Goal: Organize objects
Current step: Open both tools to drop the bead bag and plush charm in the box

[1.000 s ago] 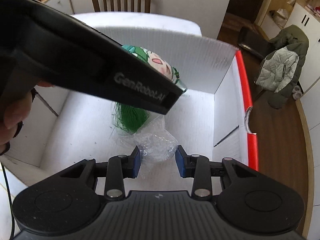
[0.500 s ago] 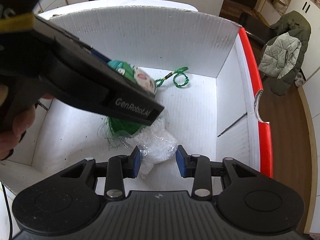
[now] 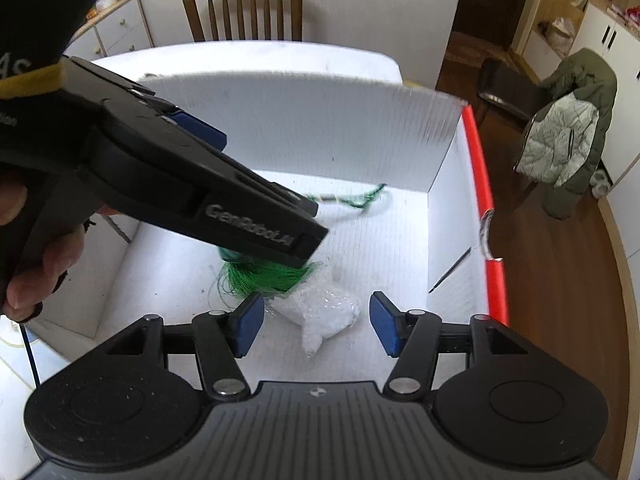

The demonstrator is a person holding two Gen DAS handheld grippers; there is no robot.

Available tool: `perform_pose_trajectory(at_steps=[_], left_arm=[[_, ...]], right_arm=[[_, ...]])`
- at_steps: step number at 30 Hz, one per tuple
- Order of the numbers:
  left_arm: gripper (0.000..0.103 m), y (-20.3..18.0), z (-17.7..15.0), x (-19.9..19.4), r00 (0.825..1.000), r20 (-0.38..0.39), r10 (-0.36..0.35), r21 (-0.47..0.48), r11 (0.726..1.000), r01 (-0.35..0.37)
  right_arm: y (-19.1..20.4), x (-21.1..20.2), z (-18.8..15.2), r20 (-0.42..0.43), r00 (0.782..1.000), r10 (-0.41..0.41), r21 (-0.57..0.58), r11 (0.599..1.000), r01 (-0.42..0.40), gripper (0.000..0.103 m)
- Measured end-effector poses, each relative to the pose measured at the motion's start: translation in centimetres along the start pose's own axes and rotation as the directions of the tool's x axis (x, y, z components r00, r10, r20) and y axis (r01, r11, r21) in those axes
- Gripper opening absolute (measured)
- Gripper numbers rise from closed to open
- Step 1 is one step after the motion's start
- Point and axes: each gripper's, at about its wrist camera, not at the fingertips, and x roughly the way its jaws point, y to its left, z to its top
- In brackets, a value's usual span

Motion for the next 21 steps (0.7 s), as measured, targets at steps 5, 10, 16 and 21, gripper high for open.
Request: perform_pose_trajectory(at_steps=[5, 10, 16, 21], left_arm=[[0.089, 0.4, -1.1, -3.5, 0.998, 0.068, 0.009, -0.008, 1.000, -0.009], [0.093, 1.1, -1.8, -7.1, 0.991, 0.133, 0.015, -0.037, 0.999, -0.010], [0.096, 2.9, -2.8, -10.1, 0.981, 0.190, 0.033, -0.066, 0.998, -0.021], [0.097, 4.4, -4.4, -12.8, 0.973, 0.227, 0.045, -0.070, 0.997, -0.030]], right_arm=[[0.7, -2.2, -0.2, 0.052, 0.999, 0.007, -0.010, 1.000, -0.007, 0.058], [1.8, -4.3, -0.4, 0.111, 0.994, -0.003, -0.048, 0.999, 0.008, 0.064], [3.2, -6.6, -0.3, 0.162, 0.987, 0.005, -0.049, 0.999, 0.003, 0.069], [4.8, -8.0, -0.2, 0.192, 0.981, 0.020, -0.027, 1.000, -0.016, 0.070]])
